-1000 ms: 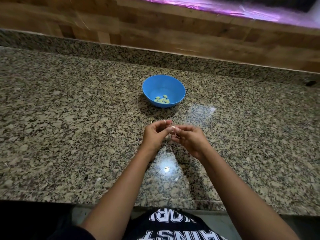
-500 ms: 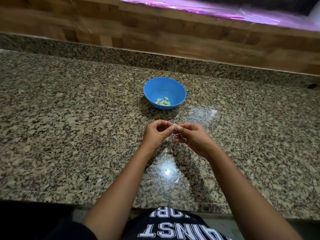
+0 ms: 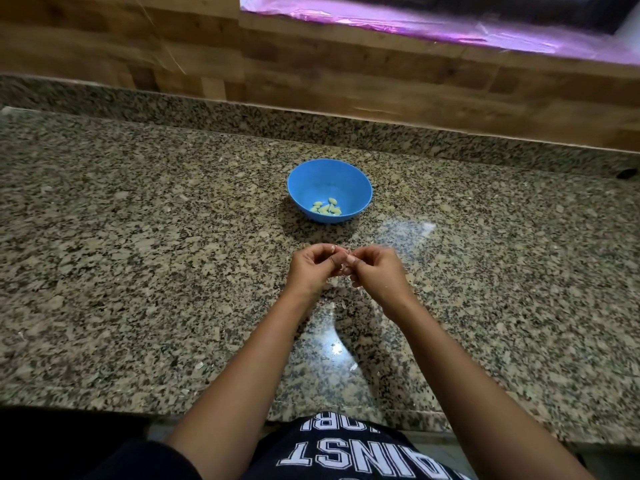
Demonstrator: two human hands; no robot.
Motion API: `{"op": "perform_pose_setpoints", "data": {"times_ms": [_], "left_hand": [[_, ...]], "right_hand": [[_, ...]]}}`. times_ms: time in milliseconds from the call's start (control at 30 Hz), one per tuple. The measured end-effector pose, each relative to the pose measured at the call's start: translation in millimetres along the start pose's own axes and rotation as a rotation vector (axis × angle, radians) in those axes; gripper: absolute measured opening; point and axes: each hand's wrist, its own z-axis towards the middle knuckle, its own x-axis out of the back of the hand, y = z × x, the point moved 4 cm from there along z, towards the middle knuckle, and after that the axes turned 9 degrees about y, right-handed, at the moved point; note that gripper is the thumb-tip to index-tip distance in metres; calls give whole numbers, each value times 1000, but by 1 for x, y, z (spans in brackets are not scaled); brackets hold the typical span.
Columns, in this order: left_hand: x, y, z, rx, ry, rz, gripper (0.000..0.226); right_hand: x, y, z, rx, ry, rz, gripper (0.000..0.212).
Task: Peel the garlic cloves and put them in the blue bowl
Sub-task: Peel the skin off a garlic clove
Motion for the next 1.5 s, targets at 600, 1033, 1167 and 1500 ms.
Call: {"op": "perform_pose_setpoints", "data": {"times_ms": [600, 1033, 1167, 1500], "left_hand": [[2, -19, 8, 141, 97, 24, 6], [18, -11, 22, 45, 176, 193, 7], [4, -13, 19, 3, 107, 239, 11], [1, -14, 14, 183, 5, -110, 10]], "right_hand": [[-10, 16, 5, -209, -51, 138, 17], [-3, 29, 15, -563, -81, 602, 2], [-9, 27, 17, -537, -93, 641, 10], [-12, 26, 18, -530, -113, 678, 18]]}}
